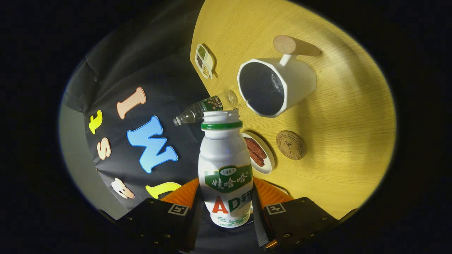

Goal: Take the bottle from table, then pour the juice into the cup, finally place the bottle on the coaster

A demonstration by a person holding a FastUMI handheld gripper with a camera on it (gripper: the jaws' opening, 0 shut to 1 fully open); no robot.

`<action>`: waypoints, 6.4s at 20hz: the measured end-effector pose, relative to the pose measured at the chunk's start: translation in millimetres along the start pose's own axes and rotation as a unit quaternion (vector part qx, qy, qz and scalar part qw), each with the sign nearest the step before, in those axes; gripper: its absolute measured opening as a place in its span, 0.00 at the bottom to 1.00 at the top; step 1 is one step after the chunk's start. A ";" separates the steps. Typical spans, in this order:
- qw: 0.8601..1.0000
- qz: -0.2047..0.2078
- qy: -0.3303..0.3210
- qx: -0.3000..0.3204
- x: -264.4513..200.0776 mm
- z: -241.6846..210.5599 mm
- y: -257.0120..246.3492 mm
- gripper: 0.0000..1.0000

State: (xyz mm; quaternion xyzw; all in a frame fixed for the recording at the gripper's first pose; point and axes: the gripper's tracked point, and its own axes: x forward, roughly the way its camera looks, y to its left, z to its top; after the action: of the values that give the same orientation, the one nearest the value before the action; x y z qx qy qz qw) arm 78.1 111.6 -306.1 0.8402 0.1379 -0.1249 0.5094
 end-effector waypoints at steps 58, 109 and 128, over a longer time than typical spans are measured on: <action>0.898 -0.026 -0.010 -0.439 -3.5 3.7 15.5 0.64; 0.502 0.023 -0.067 -0.862 77.1 -40.9 -38.0 0.64; 0.509 0.021 -0.043 -0.859 107.9 -14.1 -82.7 0.65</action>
State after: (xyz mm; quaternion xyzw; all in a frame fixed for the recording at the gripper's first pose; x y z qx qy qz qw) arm 149.8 172.1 -405.5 -0.0124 0.1380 0.0297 0.9899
